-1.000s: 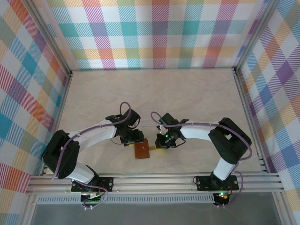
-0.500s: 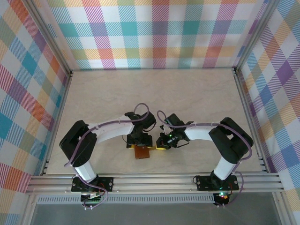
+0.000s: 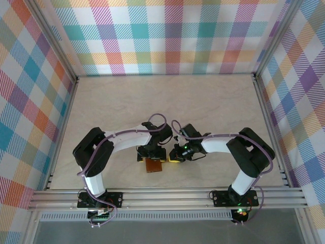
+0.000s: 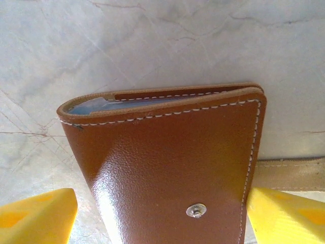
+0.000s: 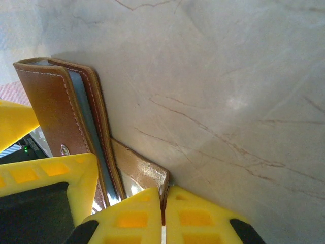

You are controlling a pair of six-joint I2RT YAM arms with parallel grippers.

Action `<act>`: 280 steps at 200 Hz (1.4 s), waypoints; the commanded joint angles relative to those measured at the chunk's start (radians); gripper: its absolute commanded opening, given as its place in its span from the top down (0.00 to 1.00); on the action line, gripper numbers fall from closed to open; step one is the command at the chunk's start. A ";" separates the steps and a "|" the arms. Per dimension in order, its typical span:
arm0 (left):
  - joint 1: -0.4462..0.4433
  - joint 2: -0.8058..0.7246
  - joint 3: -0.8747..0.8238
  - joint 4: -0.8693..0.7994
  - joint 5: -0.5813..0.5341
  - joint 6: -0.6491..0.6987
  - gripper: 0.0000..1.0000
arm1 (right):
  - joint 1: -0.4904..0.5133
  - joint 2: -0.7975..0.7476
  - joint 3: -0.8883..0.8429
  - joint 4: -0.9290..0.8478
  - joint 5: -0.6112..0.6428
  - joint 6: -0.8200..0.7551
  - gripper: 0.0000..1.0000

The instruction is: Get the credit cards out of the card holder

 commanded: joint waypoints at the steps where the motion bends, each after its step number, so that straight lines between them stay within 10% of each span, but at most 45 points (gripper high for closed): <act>1: -0.024 0.019 0.027 -0.014 -0.001 -0.019 0.14 | -0.005 0.008 -0.023 0.017 0.040 -0.006 0.92; 198: -0.028 -0.127 0.025 -0.131 -0.110 -0.031 0.23 | -0.032 -0.020 -0.035 -0.022 0.061 -0.008 0.91; 280: 0.031 -0.294 -0.096 -0.100 -0.099 -0.038 0.67 | -0.034 -0.071 -0.026 -0.073 0.110 0.002 0.95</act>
